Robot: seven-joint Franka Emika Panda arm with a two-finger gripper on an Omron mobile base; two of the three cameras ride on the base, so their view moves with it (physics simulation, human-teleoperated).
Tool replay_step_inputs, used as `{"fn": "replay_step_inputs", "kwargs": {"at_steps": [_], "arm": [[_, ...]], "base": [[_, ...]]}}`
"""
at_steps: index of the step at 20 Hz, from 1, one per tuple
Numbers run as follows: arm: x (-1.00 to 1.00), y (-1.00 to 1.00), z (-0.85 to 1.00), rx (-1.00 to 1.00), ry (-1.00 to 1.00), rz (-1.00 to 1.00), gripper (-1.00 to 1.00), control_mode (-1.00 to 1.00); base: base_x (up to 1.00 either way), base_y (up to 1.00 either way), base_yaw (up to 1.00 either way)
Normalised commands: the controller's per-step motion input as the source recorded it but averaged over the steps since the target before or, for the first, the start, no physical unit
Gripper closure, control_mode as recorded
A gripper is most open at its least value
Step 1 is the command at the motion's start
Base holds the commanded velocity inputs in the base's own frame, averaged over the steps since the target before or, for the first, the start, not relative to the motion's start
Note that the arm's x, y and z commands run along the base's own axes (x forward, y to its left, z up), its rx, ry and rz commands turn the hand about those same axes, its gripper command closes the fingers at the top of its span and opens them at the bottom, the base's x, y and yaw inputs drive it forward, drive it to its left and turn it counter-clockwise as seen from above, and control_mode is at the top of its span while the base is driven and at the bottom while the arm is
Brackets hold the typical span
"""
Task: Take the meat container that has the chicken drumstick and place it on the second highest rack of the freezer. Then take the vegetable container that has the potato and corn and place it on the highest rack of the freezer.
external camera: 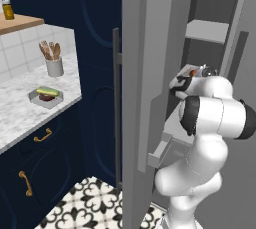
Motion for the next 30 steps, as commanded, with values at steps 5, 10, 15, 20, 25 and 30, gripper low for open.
{"fn": "replay_step_inputs", "kwargs": {"at_steps": [5, 10, 15, 20, 25, 30], "arm": [[-0.5, 0.47, 0.89, 0.0, -0.39, 0.04, -1.0, -1.0], [-0.76, 0.18, 1.0, 0.0, -0.3, 0.01, -1.0, -1.0], [-1.0, 0.01, 0.97, 0.0, 0.0, 0.11, -1.0, -1.0], [-0.99, 0.41, 1.0, 0.0, 0.23, 0.13, -1.0, -1.0], [-0.78, 0.23, 1.0, 0.0, 0.18, 0.11, -1.0, -1.0], [-0.67, 0.0, 1.0, 0.0, 0.12, 0.12, -1.0, -1.0]], "base": [[0.0, 0.0, 0.0], [0.0, 0.0, 0.0], [0.0, 0.0, 0.0], [0.0, 0.0, 0.0], [0.0, 0.0, 0.0], [0.0, 0.0, 0.0]]}}
